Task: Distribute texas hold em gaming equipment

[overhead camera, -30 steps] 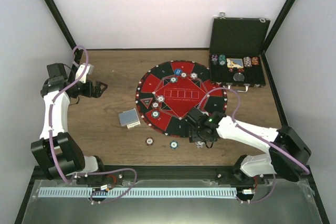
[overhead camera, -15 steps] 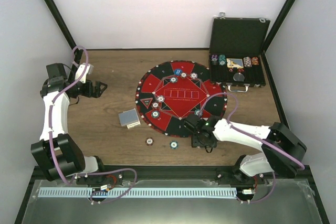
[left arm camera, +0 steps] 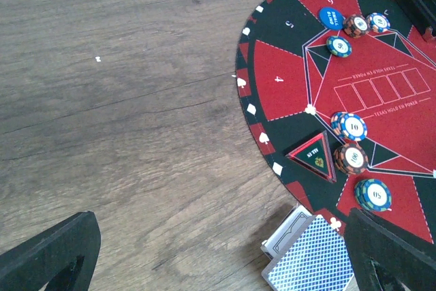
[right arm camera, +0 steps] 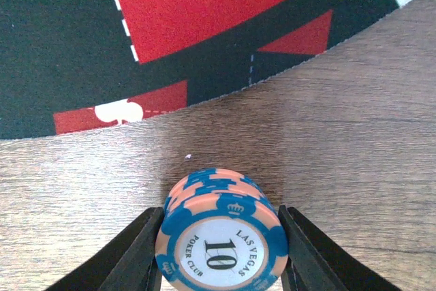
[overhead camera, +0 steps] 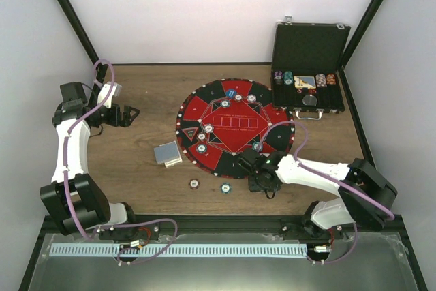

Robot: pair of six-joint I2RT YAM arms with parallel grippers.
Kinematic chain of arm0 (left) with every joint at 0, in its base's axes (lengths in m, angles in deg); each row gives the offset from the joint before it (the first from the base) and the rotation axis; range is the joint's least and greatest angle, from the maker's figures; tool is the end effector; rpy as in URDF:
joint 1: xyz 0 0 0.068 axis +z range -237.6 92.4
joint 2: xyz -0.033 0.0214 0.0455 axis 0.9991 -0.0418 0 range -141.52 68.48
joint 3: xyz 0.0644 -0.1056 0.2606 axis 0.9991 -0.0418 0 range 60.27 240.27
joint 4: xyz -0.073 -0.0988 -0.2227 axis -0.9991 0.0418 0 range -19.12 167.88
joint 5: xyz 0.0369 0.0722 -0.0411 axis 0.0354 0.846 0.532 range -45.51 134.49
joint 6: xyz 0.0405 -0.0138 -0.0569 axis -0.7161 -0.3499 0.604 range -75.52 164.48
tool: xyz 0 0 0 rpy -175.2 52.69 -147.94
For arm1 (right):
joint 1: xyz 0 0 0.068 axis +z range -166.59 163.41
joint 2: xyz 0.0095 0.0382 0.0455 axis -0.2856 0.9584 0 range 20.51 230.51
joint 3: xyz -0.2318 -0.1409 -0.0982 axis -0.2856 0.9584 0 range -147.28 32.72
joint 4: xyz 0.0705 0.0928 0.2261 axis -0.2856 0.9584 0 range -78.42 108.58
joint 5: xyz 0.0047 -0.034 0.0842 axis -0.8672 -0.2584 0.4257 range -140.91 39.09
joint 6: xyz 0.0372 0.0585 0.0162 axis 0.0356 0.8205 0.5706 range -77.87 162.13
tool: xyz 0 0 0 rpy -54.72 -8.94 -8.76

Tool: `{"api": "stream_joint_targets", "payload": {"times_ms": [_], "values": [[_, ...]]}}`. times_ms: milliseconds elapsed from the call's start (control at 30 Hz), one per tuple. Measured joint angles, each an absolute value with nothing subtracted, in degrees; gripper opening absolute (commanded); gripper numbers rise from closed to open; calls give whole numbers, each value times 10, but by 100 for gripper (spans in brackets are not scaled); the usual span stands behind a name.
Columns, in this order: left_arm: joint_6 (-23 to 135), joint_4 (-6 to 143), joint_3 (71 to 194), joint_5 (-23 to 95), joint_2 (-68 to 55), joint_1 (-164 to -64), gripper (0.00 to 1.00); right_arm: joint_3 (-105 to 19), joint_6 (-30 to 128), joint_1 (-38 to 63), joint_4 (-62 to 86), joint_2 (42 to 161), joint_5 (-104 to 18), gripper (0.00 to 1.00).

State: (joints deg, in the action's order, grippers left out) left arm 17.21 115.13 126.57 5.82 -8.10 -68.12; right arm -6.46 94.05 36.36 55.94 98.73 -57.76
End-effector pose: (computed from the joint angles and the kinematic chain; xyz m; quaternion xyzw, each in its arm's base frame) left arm 0.2655 0.0552 0.3052 0.1617 0.8898 -0.1755 0.3890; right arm 0.1263 0.1555 0.1536 -0.0056 0.9966 0.0092 0.0823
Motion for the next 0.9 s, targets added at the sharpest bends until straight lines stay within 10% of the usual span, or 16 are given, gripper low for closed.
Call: {"api": "stream_joint_targets", "payload": {"times_ms": [467,900], "values": [[172,1153,1266,58,-81,-681,100,-70,940,364,566,982,-578,46],[172,1156,1266,58,-81,-681,100,-70,937,364,566,982,-578,17]]}}
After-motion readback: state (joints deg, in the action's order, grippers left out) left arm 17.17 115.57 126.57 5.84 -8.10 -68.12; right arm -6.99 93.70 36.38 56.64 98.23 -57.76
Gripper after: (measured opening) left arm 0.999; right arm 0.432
